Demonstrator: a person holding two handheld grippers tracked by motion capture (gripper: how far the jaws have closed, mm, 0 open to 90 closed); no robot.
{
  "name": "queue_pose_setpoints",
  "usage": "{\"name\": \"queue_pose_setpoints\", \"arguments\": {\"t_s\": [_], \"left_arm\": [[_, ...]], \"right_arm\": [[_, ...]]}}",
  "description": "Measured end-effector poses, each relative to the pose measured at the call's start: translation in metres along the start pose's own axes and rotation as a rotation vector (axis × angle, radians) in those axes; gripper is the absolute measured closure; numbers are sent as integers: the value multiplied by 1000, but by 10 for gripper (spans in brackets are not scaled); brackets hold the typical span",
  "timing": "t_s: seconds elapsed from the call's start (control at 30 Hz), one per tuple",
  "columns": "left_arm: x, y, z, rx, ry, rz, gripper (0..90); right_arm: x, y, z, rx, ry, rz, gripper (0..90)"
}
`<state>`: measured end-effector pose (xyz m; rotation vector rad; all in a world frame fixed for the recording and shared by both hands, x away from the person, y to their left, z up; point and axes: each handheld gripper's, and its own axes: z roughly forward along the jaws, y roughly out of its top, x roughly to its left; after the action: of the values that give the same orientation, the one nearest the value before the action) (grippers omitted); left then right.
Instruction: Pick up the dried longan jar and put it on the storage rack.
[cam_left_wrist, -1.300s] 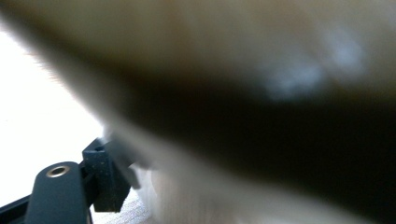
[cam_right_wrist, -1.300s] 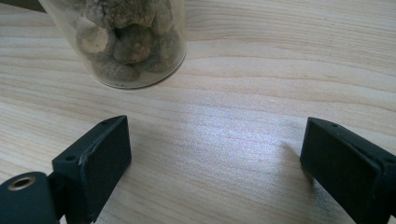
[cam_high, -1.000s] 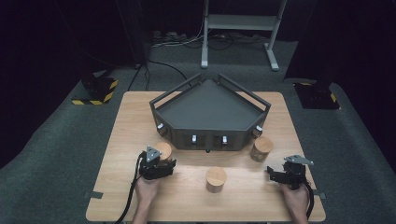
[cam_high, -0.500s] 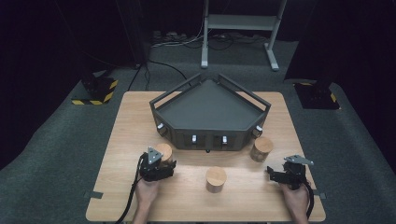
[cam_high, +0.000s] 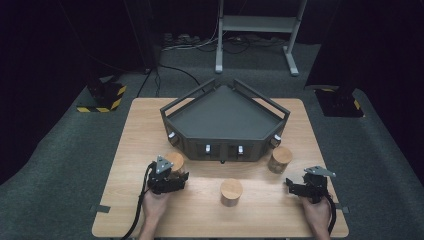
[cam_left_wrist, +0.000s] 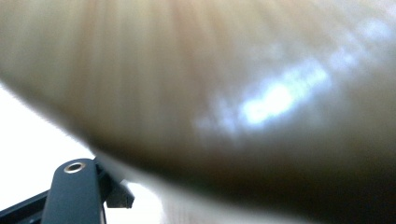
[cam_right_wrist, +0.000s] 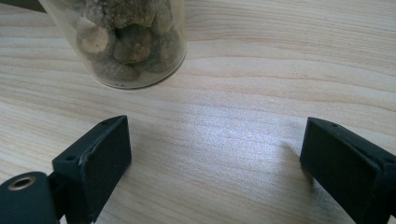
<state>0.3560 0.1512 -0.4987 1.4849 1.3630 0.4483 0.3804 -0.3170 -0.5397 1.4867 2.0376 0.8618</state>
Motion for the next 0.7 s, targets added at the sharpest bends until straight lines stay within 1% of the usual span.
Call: {"name": "queue_pose_setpoints", "arguments": {"t_s": [0.07,0.1,0.2,0.33,0.4,0.43,0.47,0.53,0.63,0.7], "left_arm": [[-2,3,-2,14,-13,4,259],[-4,5,-2,12,-19,0,259],[-8,10,-5,25,-35,13,259],[-12,18,-6,38,-61,3,260],[-14,22,-7,51,-67,8,260],[-16,24,-7,51,-72,2,260],[-16,26,-7,59,-76,9,260],[-19,31,-8,58,-84,1,260],[-21,39,-9,59,-90,5,260],[-22,45,-10,54,-97,-5,260]], "right_arm": [[0,0,0,0,0,0,83],[0,0,0,0,0,0,84],[0,0,0,0,0,0,83],[0,0,0,0,0,0,83],[0,0,0,0,0,0,83],[0,0,0,0,0,0,83],[0,0,0,0,0,0,83],[0,0,0,0,0,0,83],[0,0,0,0,0,-1,83],[0,0,0,0,0,0,83]]}}
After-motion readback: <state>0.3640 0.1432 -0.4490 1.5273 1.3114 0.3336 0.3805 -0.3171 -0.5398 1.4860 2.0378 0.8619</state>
